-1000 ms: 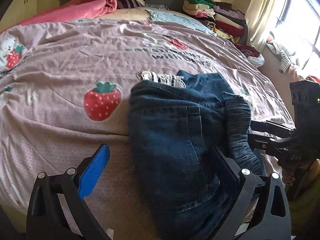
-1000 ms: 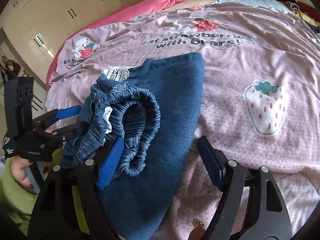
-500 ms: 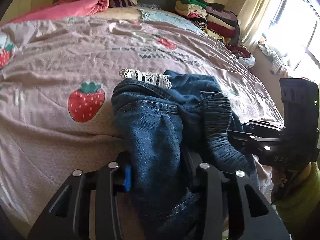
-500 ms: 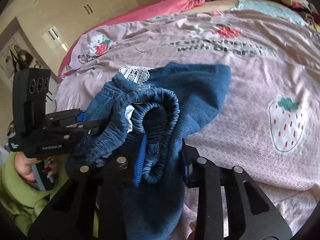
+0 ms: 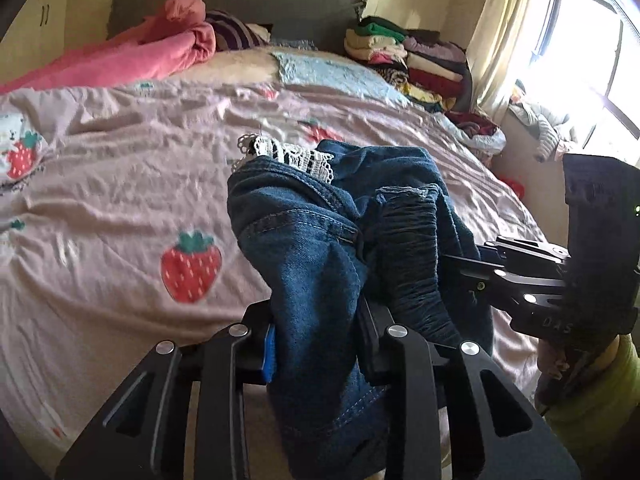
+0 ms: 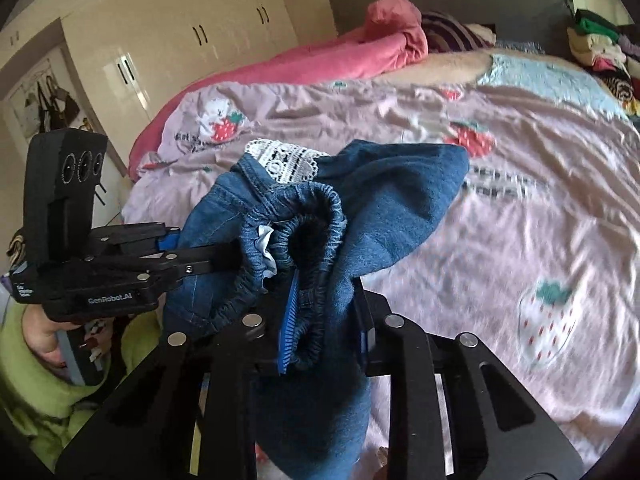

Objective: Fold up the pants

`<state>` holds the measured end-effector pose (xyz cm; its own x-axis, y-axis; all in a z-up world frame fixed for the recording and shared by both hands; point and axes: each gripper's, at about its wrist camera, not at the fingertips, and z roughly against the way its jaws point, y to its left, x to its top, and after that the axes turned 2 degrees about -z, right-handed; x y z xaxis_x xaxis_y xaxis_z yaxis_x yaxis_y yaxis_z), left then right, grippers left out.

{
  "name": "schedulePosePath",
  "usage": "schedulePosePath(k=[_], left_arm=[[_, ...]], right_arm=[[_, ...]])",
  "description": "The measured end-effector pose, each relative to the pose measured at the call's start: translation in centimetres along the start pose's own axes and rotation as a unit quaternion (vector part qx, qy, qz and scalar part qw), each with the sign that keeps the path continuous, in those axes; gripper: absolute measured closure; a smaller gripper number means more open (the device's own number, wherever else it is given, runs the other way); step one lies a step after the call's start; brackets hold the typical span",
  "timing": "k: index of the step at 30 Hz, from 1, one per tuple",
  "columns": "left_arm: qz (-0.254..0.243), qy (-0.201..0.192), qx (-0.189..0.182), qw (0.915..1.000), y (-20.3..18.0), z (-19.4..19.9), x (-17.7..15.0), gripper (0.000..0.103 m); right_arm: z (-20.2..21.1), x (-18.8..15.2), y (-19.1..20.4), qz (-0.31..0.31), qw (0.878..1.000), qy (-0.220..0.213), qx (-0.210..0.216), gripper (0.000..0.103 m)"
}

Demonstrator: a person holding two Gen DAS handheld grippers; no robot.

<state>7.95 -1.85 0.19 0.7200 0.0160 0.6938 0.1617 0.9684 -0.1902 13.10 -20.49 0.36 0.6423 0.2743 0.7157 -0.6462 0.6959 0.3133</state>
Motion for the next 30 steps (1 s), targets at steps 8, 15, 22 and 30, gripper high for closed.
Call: schedulePosePath(k=[8,15,22,30], left_arm=[[-0.006,-0.014,0.023,0.9996,1.2,-0.6,2.9,0.074],[0.001,-0.010,0.030,0.9995,2.7,-2.4,4.3,0.074],[0.009,0.004,0.034,0.9994,3.8,-5.0,4.4,0.074],[0.014,0.023,0.041,0.9988,4.7,-6.9,3.5,0.071]], right_arm=[[-1.7,2.9,-0.4,0.014,1.000,-0.010,-0.006,0.086],[-3.8,4.2,-1.3,0.012,1.000,-0.007,-0.011,0.086],[-5.8,4.1,-2.4,0.001,1.000,0.010,-0.016,0.086],[-7.2,3.1,-4.2,-0.026,0.999,0.030,-0.030,0.079]])
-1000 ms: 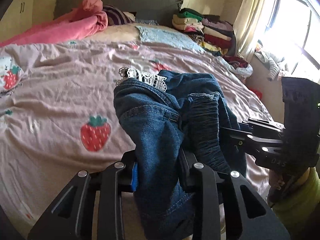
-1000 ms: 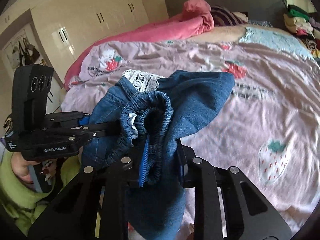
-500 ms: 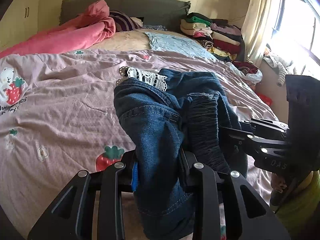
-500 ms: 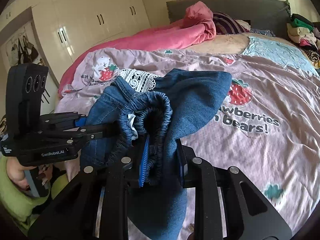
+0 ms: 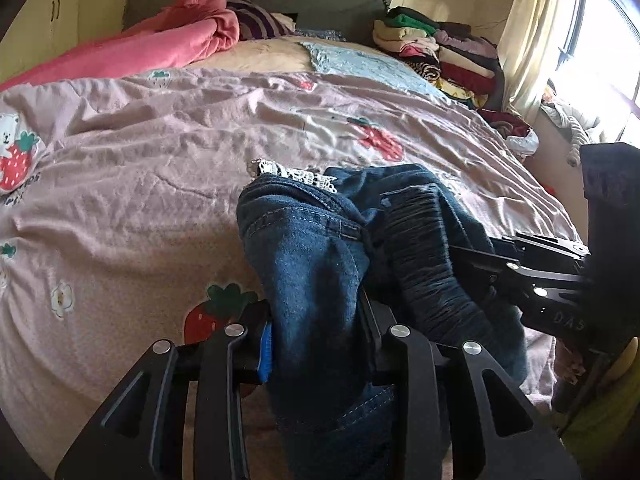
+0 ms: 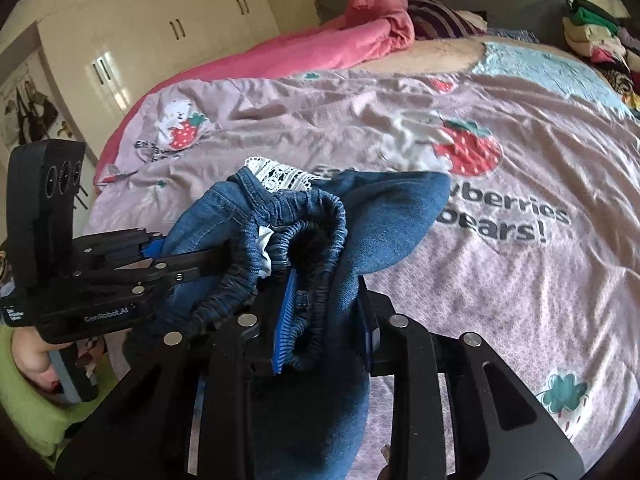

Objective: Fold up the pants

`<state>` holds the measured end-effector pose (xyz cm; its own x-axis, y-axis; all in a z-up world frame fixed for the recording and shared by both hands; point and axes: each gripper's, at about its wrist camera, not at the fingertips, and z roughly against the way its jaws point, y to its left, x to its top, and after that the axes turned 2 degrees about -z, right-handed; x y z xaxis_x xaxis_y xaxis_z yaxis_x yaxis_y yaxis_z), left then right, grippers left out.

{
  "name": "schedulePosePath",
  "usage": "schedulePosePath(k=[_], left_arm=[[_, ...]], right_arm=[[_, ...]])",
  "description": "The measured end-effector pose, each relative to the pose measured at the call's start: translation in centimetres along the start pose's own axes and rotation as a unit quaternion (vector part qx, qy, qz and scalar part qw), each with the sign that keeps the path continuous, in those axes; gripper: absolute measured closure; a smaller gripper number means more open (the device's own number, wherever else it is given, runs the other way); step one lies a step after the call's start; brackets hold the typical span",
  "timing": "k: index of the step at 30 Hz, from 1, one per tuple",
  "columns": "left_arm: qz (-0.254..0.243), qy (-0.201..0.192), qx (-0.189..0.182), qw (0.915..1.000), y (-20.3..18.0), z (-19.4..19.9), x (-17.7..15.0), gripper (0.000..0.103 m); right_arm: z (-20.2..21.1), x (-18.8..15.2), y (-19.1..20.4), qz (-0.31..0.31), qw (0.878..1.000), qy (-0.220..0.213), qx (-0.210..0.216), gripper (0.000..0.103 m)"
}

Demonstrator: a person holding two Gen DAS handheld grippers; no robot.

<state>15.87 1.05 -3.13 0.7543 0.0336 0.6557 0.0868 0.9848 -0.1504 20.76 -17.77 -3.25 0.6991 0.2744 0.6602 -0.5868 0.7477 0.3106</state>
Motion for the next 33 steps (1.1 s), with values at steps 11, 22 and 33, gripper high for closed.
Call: schedulePosePath(k=[11,22,33], left_arm=[[0.007,0.010,0.002,0.9999,0.4,-1.1,-0.9,0.056],[0.012,0.013,0.000,0.9998,0.6,-1.4,-1.5,0.050],[0.017,0.009,0.000,0.9998,0.4,-0.1,-1.7,0.049]], right_arm=[[-1.1,-0.8,-1.3,-0.013,0.997,0.031,-0.064,0.058],[-1.0,-1.2,-1.6,-0.029,0.996,0.033,-0.083,0.048],[0.7,-1.6,-1.3,-0.035,0.995,0.019,-0.092,0.042]])
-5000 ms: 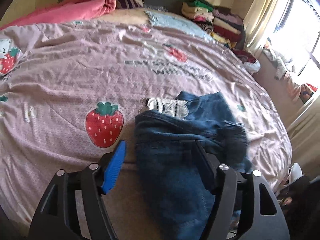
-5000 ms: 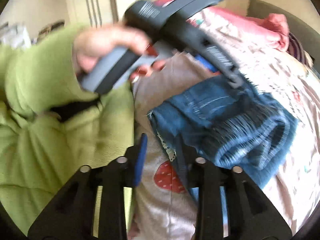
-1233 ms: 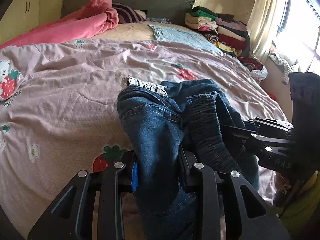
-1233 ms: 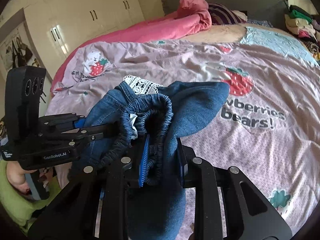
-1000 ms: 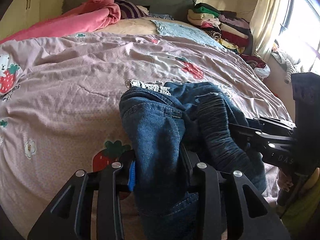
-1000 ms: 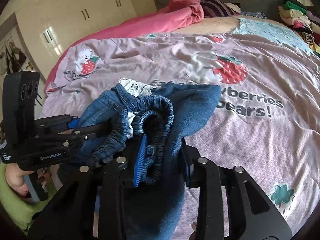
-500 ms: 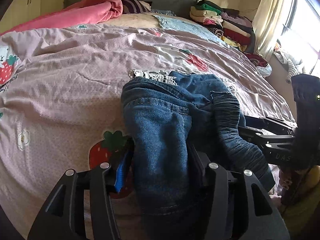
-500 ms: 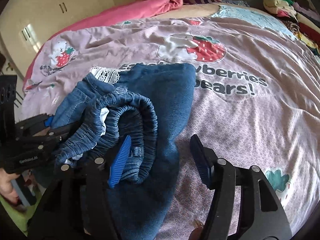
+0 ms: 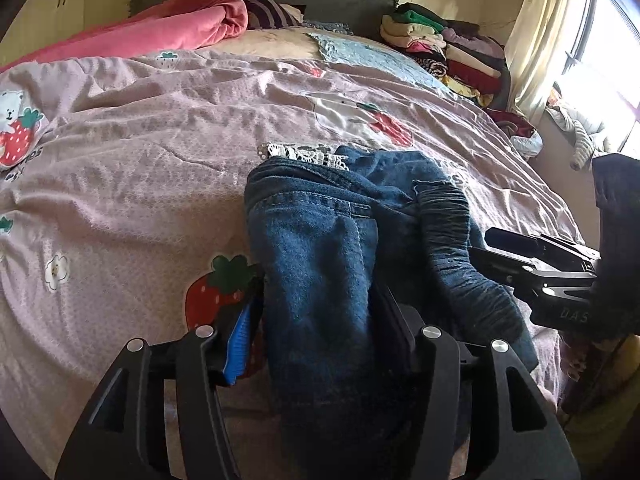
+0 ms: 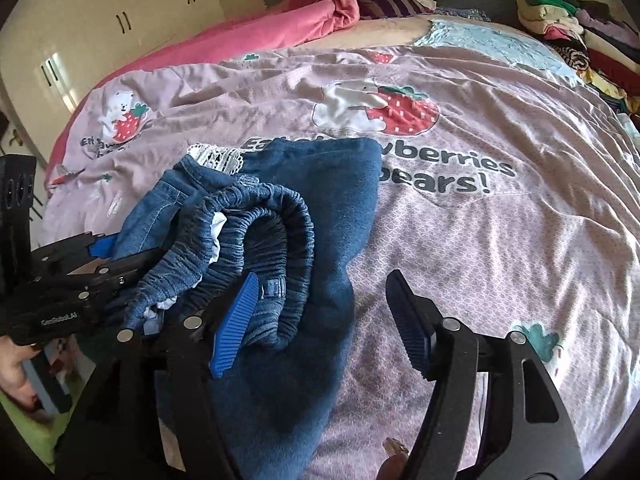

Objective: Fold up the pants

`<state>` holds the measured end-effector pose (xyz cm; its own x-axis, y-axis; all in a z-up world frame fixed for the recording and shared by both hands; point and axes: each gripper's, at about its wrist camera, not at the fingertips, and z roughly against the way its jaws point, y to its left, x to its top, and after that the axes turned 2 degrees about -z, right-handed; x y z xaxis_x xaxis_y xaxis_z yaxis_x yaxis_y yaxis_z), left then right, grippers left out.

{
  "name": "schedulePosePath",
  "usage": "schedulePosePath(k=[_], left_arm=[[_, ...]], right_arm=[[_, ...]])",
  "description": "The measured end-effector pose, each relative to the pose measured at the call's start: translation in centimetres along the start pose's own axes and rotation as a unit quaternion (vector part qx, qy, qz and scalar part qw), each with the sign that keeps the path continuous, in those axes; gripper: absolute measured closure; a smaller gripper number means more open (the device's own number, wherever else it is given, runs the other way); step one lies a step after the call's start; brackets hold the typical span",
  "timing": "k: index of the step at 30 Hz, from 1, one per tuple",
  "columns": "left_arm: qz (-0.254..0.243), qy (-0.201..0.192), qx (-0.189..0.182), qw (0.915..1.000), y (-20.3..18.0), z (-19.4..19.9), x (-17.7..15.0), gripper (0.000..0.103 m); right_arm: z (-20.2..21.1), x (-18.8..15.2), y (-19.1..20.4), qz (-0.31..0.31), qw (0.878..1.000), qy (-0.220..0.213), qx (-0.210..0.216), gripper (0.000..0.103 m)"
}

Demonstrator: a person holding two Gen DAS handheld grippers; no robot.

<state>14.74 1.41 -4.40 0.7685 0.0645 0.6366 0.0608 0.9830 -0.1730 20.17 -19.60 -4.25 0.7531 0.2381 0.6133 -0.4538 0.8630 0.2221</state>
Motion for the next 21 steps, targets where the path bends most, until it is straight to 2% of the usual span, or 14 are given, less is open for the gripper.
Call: schedulePosePath(k=[3,13,16,19,21], left_arm=[[0.001,-0.003,0.001,1.0000,-0.1,0.6,-0.1,0.042],[0.005,-0.014,0.004,0.9999,-0.1,2.3,-0.1,0.042],[0.006,-0.016,0.006,0.9998,-0.1,2.7,0.0,0.034],[0.006,-0.019,0.007,0.9998,-0.1,3.1,-0.1,0.033],[0.007,-0.021,0.010,0.9997,0.0,3.3,0.0,0.025]], right_arm=[[0.7,-0.1,0.0,0.000,1.000,-0.008,-0.002,0.039],[2.5,0.0,0.5,0.007,1.000,-0.025,-0.002,0.031],[2.9,0.0,0.6,0.009,1.000,-0.028,-0.003,0.030],[3.3,0.2,0.8,0.010,0.999,-0.034,-0.002,0.027],[3.6,0.2,0.9,0.011,0.999,-0.038,-0.001,0.024]])
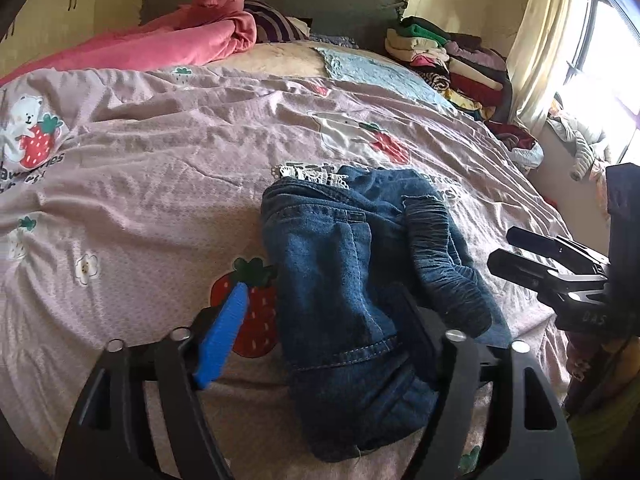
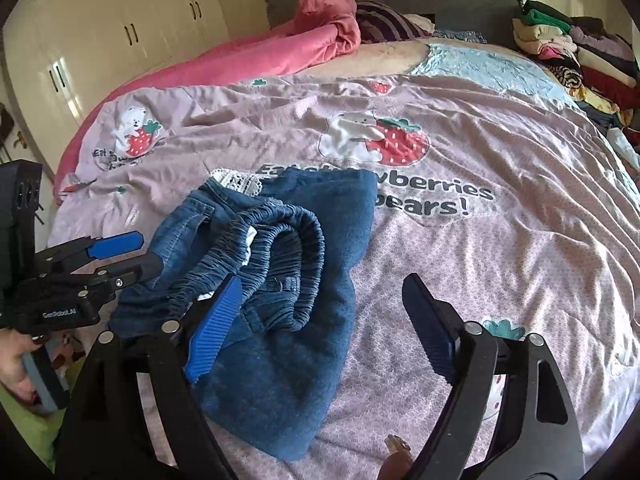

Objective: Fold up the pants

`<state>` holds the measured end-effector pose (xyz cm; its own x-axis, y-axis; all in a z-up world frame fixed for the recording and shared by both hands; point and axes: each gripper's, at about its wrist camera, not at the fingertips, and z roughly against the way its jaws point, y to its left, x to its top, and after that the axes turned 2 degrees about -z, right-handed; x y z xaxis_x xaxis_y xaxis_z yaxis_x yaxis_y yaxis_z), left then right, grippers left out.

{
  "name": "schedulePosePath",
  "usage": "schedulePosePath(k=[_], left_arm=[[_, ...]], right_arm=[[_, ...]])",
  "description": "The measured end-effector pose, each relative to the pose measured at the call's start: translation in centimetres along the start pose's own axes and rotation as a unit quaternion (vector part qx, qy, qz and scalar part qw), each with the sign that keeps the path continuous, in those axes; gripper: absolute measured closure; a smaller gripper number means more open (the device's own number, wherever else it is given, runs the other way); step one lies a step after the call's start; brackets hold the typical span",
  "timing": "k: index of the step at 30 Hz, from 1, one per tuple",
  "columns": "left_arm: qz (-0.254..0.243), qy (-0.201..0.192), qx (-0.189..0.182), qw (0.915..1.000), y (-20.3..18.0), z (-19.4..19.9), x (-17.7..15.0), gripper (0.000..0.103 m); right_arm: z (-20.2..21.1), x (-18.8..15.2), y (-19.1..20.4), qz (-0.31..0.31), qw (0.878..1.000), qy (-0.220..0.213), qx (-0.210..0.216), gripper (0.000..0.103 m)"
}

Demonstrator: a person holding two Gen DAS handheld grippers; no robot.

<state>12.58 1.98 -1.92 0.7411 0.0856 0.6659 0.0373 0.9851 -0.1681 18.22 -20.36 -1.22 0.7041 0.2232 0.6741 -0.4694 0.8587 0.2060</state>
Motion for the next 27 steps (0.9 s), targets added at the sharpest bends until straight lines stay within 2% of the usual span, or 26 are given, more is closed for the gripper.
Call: schedulePosePath(k=[7,13,27], left_arm=[[0.004,-0.013,0.015,0.9998,0.2,1.7,0.2,0.007],[0.010,-0.028,0.029,0.9991,0.2,3.6,0.4,0.005],[0.003,-0.032,0.048,0.9983,-0.3,5.2,0.2,0.004]], right_arm=[[1.5,0.4,0.4,0.001,1.000,-0.021,-0.001,0.012],[2.7,0.6,0.4,0.001,0.999,-0.036,-0.007,0.009],[4.8,0.6,0.9,0.007,0.998,-0.056,-0.019,0.009]])
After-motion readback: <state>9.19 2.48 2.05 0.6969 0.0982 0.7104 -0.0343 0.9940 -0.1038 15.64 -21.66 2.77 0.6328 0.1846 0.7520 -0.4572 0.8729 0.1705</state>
